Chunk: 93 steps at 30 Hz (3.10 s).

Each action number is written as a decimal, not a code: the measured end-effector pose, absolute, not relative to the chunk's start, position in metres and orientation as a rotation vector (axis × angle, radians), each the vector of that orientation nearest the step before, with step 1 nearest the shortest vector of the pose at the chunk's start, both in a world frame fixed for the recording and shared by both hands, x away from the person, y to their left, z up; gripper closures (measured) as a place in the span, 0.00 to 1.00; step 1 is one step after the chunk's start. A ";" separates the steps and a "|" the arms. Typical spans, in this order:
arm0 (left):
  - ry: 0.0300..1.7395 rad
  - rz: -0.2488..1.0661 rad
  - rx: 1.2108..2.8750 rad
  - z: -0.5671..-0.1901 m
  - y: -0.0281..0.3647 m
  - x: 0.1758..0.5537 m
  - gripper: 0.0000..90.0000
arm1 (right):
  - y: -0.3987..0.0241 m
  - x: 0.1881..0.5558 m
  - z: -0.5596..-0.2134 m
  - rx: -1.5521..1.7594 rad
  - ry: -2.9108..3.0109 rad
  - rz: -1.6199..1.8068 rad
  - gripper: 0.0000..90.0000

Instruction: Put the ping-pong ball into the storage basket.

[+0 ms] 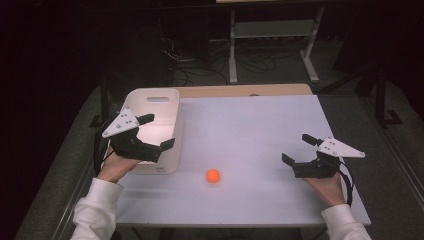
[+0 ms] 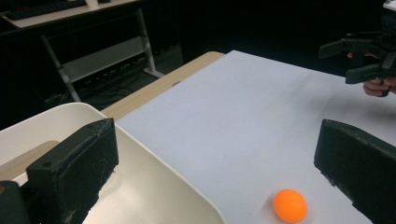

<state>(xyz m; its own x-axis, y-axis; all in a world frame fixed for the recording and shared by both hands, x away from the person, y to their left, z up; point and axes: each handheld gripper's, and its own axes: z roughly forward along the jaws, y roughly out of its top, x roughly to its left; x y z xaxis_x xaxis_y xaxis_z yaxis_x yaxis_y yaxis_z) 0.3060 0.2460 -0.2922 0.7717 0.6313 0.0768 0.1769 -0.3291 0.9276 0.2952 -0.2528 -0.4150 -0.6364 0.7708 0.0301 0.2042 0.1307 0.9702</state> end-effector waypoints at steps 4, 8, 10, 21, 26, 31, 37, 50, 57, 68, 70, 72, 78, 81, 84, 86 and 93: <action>0.605 0.521 1.903 -0.291 0.242 0.307 0.00 | -0.253 0.295 -0.415 0.935 1.929 1.528 0.00; 0.592 0.507 1.924 -0.290 0.237 0.309 0.00 | -0.253 0.295 -0.415 0.933 1.930 1.526 0.00; 0.582 0.504 1.945 -0.290 0.235 0.310 0.00 | -0.253 0.295 -0.415 0.940 1.930 1.531 0.00; 0.560 0.459 2.017 -0.294 0.222 0.314 0.00 | -0.253 0.296 -0.416 0.919 1.938 1.519 0.00; 0.549 0.441 2.048 -0.296 0.218 0.317 0.00 | -0.253 0.297 -0.416 0.916 1.939 1.518 0.00; 0.523 0.427 2.100 -0.298 0.212 0.319 0.00 | -0.252 0.296 -0.416 0.926 1.944 1.518 0.00; 0.508 0.400 2.128 -0.300 0.203 0.320 0.00 | -0.252 0.296 -0.416 0.930 1.947 1.524 0.00; 0.479 0.375 2.214 -0.308 0.188 0.322 0.00 | -0.252 0.296 -0.416 0.922 1.950 1.517 0.00; 0.464 0.354 2.254 -0.311 0.180 0.323 0.00 | -0.252 0.295 -0.417 0.925 1.958 1.515 0.00; 0.446 0.335 2.305 -0.317 0.170 0.323 0.00 | -0.252 0.295 -0.416 0.920 1.960 1.519 0.00; 0.447 0.334 2.304 -0.317 0.168 0.323 0.00 | -0.252 0.295 -0.416 0.919 1.961 1.517 0.00; 0.449 0.333 2.310 -0.317 0.167 0.322 0.00 | -0.252 0.295 -0.416 0.920 1.959 1.513 0.00; 0.436 0.322 2.343 -0.320 0.162 0.321 0.00 | -0.252 0.295 -0.416 0.921 1.959 1.517 0.00; 0.434 0.307 2.354 -0.321 0.159 0.321 0.00 | -0.251 0.295 -0.416 0.921 1.961 1.519 0.00; 0.425 0.289 2.363 -0.322 0.156 0.322 0.00 | -0.252 0.295 -0.416 0.921 1.961 1.518 0.00; 0.421 0.280 2.379 -0.324 0.153 0.322 0.00 | -0.252 0.295 -0.416 0.919 1.960 1.519 0.00; 0.405 0.250 2.420 -0.326 0.147 0.322 0.00 | -0.252 0.295 -0.416 0.918 1.965 1.517 0.00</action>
